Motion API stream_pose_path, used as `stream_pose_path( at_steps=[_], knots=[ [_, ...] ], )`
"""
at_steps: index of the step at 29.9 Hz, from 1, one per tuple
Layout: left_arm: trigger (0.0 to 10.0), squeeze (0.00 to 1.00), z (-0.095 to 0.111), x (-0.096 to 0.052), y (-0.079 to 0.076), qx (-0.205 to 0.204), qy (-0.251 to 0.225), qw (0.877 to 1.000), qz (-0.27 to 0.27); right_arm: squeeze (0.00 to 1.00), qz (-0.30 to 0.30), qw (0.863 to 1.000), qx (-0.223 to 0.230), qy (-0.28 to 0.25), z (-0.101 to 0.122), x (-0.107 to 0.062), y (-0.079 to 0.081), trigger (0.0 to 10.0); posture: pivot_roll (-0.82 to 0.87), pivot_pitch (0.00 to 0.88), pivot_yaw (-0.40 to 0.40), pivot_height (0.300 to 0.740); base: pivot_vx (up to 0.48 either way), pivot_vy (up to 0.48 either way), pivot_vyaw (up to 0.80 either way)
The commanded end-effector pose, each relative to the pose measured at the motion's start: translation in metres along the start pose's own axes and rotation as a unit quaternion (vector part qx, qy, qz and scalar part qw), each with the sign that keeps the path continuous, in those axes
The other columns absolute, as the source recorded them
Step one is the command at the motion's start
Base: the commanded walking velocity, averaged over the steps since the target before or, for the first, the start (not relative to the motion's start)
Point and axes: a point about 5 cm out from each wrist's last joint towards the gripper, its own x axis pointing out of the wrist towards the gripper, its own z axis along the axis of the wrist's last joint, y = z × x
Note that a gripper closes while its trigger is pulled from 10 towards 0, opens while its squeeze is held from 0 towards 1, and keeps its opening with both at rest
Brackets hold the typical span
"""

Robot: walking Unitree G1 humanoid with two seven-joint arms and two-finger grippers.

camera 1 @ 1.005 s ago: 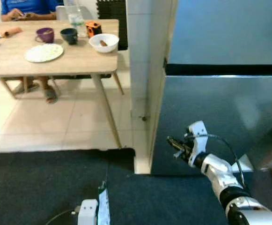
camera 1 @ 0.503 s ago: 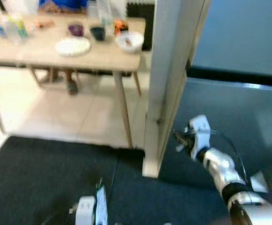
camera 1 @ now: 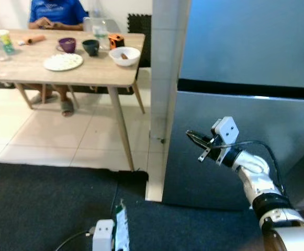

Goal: Restocking fridge

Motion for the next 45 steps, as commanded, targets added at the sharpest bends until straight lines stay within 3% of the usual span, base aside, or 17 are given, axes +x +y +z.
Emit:
stream_pose_path(
  at_steps=[1,6,17,22,24,26,27,28,31,36,38,41,45],
  knots=[
    [10.0,0.00,-0.011,-0.001,-0.002,0.000,0.021,1.000,-0.002,1.00,0.006,1.000,-0.008,-0.020,0.012,0.004,-0.006,10.0,-0.11,0.062,-0.066,0.740,0.000,0.000,0.00],
    [10.0,0.00,-0.012,-0.001,-0.003,0.001,0.023,1.000,-0.003,1.00,0.003,0.998,-0.038,-0.043,0.032,0.013,-0.015,10.0,-0.11,0.064,-0.069,0.740,0.000,0.000,0.00],
    [10.0,0.00,-0.015,-0.002,-0.004,-0.002,0.025,1.000,-0.004,1.00,-0.009,0.996,-0.081,-0.031,0.046,0.026,-0.024,10.0,-0.10,0.077,-0.067,0.740,0.000,0.000,0.00],
    [10.0,0.00,-0.017,-0.003,-0.003,-0.001,0.027,1.000,-0.003,1.00,0.002,0.995,-0.097,-0.036,0.055,0.030,-0.026,10.0,-0.10,0.085,-0.064,0.740,0.000,0.000,0.00],
    [10.0,0.00,-0.017,-0.003,-0.002,0.004,0.028,1.000,-0.004,1.00,0.036,0.992,-0.107,-0.056,0.072,0.038,-0.027,10.0,-0.10,0.093,-0.066,0.740,0.000,0.000,0.00],
    [10.0,0.00,-0.017,-0.003,-0.002,0.005,0.028,1.000,-0.004,1.00,0.040,0.991,-0.109,-0.059,0.075,0.039,-0.028,10.0,-0.10,0.093,-0.066,0.740,0.000,0.000,0.00],
    [10.0,0.00,-0.017,-0.003,-0.002,0.005,0.028,1.000,-0.004,0.61,0.043,0.988,-0.142,-0.041,0.080,0.042,-0.031,10.0,-0.10,0.096,-0.067,0.740,0.000,0.000,0.00],
    [10.0,0.00,-0.018,-0.003,-0.002,0.004,0.028,1.000,-0.004,0.00,0.052,0.986,-0.159,-0.021,0.081,0.043,-0.033,10.0,-0.10,0.098,-0.069,0.740,0.000,0.000,0.00],
    [10.0,0.00,-0.019,-0.003,-0.003,0.003,0.029,1.000,-0.005,0.00,0.068,0.971,-0.226,0.049,0.077,0.045,-0.036,10.0,-0.10,0.101,-0.070,0.740,0.000,0.000,0.00],
    [10.0,0.00,-0.021,-0.004,-0.003,0.002,0.030,1.000,-0.006,0.00,0.048,0.965,-0.245,0.077,0.078,0.046,-0.043,10.0,-0.10,0.106,-0.075,0.740,0.000,0.000,0.00],
    [10.0,0.00,-0.023,-0.004,-0.004,0.000,0.031,0.999,-0.006,0.00,0.030,0.952,-0.276,0.129,0.077,0.046,-0.052,10.0,-0.09,0.114,-0.081,0.740,0.000,0.000,0.00],
    [10.0,0.00,-0.024,-0.005,-0.004,-0.001,0.032,0.999,-0.006,0.00,0.018,0.943,-0.293,0.154,0.079,0.046,-0.058,10.0,-0.09,0.121,-0.084,0.740,0.000,0.000,0.00],
    [10.0,0.00,-0.026,-0.005,-0.003,-0.004,0.032,0.999,-0.003,0.00,-0.012,0.941,-0.300,0.158,0.085,0.048,-0.065,10.0,-0.08,0.132,-0.094,0.740,0.000,0.000,0.00]
  ],
)
